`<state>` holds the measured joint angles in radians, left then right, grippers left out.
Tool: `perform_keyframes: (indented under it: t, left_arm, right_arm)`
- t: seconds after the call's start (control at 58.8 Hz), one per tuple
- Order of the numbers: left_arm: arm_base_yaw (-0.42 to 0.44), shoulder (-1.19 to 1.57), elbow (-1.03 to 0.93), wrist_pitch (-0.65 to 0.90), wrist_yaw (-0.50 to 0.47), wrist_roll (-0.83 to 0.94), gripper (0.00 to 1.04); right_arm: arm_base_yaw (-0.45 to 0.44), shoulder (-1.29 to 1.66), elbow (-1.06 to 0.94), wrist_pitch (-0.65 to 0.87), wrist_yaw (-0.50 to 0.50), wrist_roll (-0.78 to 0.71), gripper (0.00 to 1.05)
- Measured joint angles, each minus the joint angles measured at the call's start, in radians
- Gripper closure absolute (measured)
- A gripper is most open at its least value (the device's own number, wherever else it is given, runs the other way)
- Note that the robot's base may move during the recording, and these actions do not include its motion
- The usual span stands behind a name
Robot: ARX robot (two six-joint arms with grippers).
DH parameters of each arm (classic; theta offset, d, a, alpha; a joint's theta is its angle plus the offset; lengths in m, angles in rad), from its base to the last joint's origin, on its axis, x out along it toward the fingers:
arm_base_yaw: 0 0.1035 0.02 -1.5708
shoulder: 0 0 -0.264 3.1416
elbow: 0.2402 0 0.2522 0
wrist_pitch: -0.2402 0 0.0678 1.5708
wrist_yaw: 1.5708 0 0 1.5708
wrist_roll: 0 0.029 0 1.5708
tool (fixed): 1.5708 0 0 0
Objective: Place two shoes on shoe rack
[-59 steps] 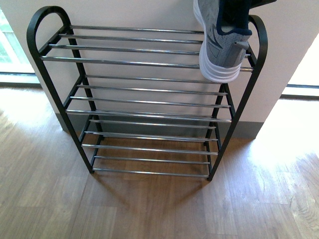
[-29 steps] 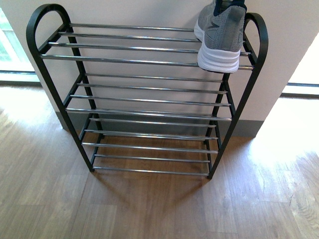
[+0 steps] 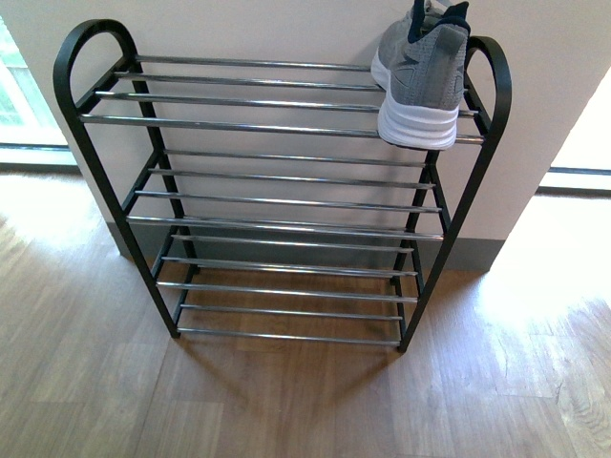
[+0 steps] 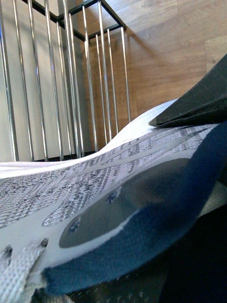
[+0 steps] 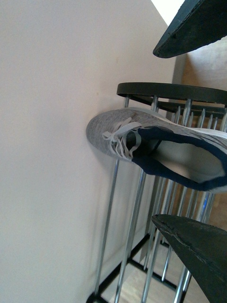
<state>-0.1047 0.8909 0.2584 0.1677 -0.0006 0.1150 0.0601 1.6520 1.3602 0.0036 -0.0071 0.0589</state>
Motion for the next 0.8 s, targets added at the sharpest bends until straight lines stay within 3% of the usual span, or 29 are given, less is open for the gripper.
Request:
perform_keyframes:
  t: [0.238, 0.527, 0.799]
  left_arm:
    - [0.000, 0.000, 0.000, 0.000, 0.000, 0.000, 1.03]
    - [0.000, 0.000, 0.000, 0.000, 0.000, 0.000, 1.03]
    - [0.000, 0.000, 0.000, 0.000, 0.000, 0.000, 1.03]
  right_arm:
    - [-0.108, -0.344, -0.395, 0.211, -0.089, 0.000, 0.09]
    - [-0.292, -0.632, -0.729, 0.335, -0.204, 0.014, 0.09]
    - [-0.398, -0.710, -0.896, 0.481, -0.199, 0.058, 0.09]
